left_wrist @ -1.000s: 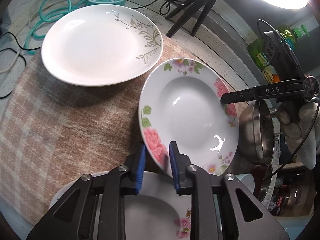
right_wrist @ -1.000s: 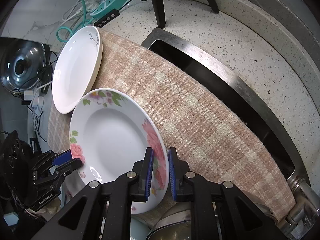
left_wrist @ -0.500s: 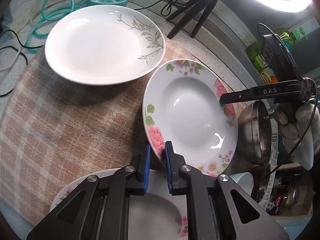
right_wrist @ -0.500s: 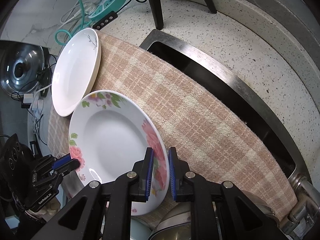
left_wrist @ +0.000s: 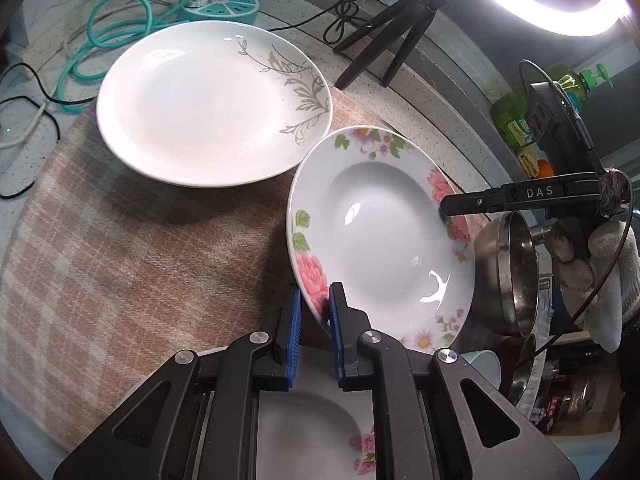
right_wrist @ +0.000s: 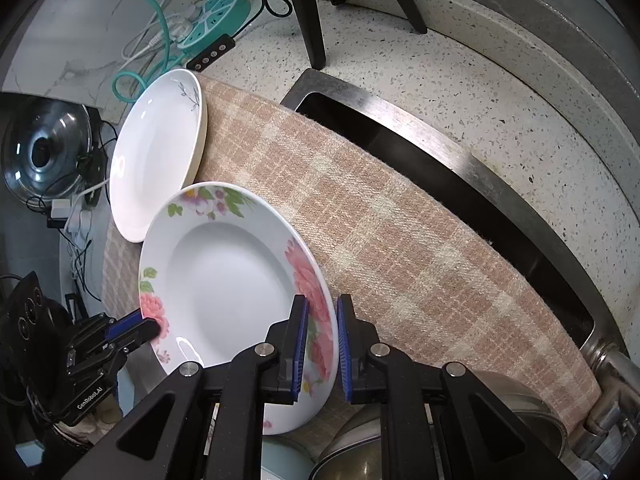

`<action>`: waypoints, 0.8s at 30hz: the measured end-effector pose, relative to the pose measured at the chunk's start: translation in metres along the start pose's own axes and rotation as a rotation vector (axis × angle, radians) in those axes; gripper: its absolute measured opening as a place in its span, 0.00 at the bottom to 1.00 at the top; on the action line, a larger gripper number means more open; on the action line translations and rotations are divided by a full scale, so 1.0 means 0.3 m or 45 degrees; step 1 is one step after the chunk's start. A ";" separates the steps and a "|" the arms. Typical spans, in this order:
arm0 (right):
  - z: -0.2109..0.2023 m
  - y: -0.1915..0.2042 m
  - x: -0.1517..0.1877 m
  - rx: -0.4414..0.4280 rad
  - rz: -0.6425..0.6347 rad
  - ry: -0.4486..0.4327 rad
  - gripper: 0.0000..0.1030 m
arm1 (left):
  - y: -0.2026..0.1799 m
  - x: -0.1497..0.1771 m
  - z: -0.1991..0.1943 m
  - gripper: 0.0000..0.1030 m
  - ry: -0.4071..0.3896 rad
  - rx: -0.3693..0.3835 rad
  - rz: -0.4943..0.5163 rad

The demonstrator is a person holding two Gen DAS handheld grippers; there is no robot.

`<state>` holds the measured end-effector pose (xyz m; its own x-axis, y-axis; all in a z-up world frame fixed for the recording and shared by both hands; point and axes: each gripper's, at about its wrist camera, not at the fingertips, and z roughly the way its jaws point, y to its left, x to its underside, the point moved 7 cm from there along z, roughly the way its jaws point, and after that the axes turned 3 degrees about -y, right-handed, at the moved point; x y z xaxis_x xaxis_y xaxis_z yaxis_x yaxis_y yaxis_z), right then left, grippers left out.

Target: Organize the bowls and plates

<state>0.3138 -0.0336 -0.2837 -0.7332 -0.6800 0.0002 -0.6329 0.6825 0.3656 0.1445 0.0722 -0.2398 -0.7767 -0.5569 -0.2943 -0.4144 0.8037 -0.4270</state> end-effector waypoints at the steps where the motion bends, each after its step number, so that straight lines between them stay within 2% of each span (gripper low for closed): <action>1: 0.000 0.002 -0.002 -0.003 0.004 -0.003 0.13 | 0.004 0.001 -0.002 0.11 0.000 0.001 -0.003; 24: -0.038 0.111 0.016 -0.025 0.005 -0.048 0.13 | 0.068 -0.026 -0.102 0.11 -0.057 0.025 -0.009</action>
<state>0.2920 -0.0171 -0.2609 -0.7446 -0.6666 -0.0330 -0.6253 0.6794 0.3840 0.1275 0.0993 -0.2199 -0.7516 -0.5719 -0.3288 -0.4101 0.7955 -0.4461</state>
